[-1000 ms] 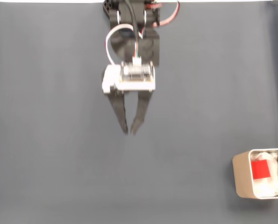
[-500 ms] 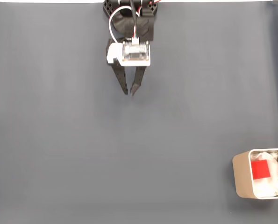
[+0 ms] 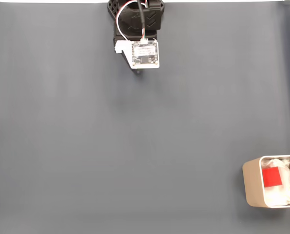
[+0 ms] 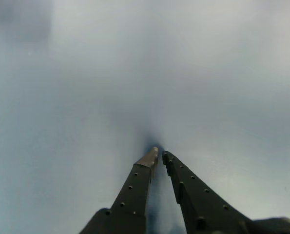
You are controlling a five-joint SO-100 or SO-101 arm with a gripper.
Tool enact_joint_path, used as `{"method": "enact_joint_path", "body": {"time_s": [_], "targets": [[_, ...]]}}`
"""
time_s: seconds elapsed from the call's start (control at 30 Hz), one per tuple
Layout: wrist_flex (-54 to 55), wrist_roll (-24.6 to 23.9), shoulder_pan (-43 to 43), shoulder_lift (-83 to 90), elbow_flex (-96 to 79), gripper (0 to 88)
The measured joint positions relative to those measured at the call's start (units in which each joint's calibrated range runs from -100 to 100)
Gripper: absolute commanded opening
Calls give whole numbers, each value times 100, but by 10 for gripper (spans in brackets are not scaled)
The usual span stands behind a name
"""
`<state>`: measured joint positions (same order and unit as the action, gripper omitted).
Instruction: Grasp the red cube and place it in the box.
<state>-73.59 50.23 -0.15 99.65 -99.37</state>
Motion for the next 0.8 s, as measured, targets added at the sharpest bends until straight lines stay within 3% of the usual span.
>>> {"method": "enact_joint_path", "body": {"time_s": [0.8], "targets": [[-119,-44,-15,35,0,2]]}}
